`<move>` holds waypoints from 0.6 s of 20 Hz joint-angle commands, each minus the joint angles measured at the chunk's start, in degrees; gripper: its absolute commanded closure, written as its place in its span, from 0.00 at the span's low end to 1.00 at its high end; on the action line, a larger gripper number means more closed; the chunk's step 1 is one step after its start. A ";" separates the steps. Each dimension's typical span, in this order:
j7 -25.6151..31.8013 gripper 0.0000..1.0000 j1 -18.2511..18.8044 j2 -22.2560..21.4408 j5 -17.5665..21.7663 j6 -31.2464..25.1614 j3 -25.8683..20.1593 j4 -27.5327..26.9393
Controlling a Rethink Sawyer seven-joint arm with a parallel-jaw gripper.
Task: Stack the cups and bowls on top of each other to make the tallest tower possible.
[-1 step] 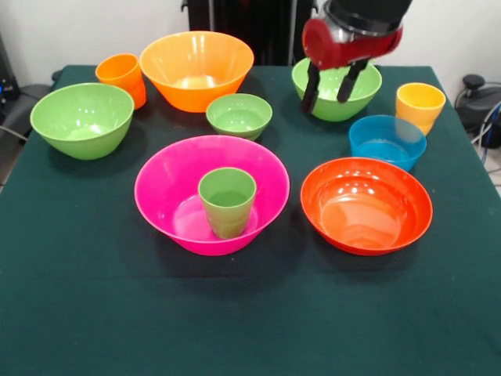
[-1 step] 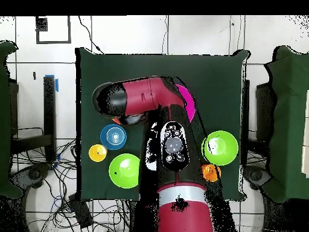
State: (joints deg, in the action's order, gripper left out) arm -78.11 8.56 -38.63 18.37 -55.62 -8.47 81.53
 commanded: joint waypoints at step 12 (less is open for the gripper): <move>-2.30 0.00 3.10 -0.82 -2.14 13.54 -6.96 19.41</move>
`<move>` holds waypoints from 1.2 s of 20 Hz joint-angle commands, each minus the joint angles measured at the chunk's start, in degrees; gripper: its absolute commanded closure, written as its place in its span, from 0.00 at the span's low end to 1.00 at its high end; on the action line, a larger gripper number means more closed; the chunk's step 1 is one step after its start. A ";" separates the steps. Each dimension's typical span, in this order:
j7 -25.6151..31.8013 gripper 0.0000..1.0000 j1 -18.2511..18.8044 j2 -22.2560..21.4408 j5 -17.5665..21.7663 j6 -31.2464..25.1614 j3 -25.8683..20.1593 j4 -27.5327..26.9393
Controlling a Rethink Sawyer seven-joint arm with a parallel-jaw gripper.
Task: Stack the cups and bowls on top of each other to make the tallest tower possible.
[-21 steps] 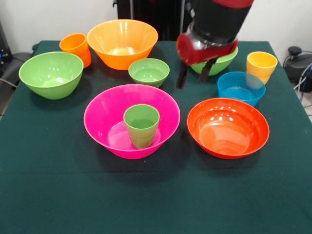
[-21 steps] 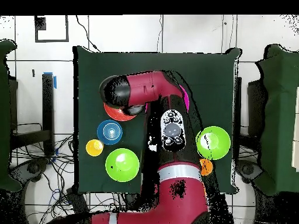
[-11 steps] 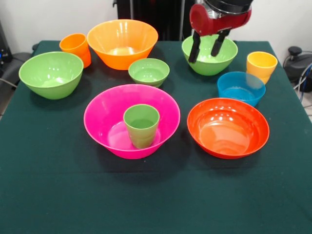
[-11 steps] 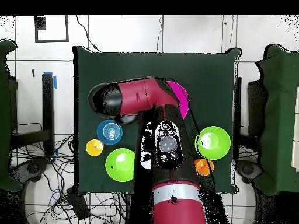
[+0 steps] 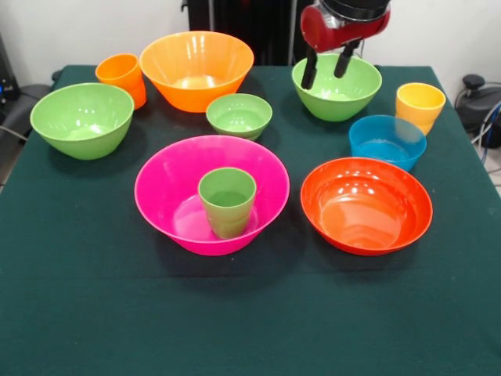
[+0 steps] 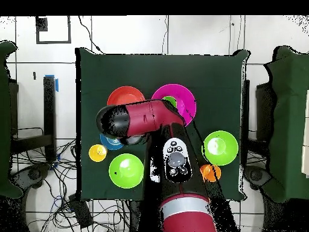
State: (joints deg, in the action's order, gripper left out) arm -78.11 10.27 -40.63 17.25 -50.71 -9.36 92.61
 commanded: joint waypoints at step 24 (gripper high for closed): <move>-2.48 0.00 -1.35 6.39 1.24 4.92 -3.49 6.80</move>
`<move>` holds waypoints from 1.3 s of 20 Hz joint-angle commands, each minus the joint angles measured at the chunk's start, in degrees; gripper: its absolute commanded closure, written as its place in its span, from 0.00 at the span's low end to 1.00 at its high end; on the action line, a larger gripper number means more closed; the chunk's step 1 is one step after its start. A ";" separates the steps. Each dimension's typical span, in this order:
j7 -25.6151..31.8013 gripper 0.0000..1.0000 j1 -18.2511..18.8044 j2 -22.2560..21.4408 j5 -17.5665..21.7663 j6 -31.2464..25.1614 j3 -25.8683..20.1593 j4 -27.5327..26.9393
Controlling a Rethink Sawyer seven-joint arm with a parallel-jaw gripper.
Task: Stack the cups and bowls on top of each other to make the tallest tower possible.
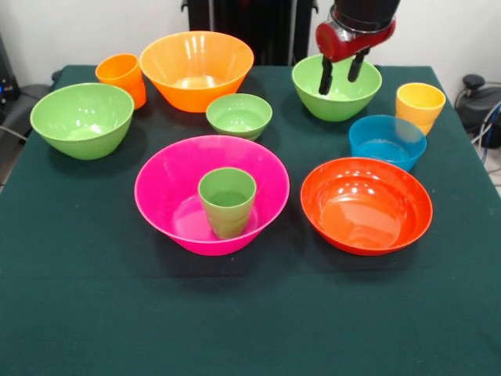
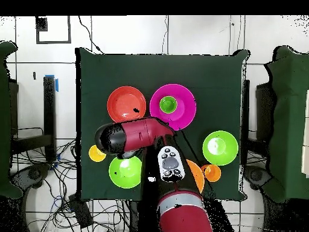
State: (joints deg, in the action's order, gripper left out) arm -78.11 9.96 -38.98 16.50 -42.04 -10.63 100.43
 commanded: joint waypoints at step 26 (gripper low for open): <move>-0.96 0.00 -0.84 8.49 6.23 -0.48 -2.34 -4.45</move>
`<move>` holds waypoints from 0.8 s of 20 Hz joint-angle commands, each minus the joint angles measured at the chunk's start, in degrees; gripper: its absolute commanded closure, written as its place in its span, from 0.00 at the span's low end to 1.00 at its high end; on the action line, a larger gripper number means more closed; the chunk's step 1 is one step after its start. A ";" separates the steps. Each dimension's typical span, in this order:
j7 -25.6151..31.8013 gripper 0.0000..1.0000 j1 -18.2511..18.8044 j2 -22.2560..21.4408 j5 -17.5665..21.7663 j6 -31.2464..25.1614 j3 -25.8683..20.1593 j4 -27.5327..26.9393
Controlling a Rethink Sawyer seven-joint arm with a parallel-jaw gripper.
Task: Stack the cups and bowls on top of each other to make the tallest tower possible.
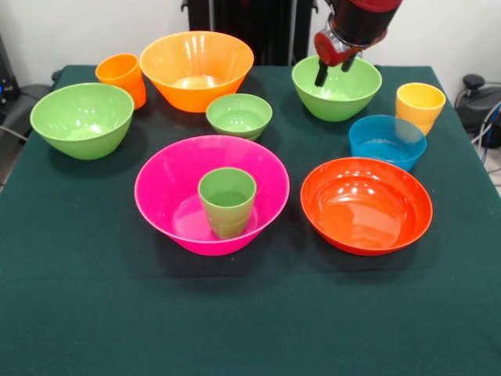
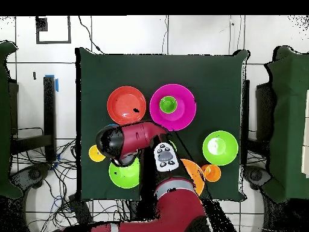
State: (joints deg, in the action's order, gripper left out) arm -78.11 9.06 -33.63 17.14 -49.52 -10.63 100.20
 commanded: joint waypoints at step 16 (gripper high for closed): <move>-3.91 0.00 2.15 -3.08 1.28 14.77 -5.86 0.34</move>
State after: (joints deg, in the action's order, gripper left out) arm -78.11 9.54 -33.37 18.52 -44.77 -11.02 100.18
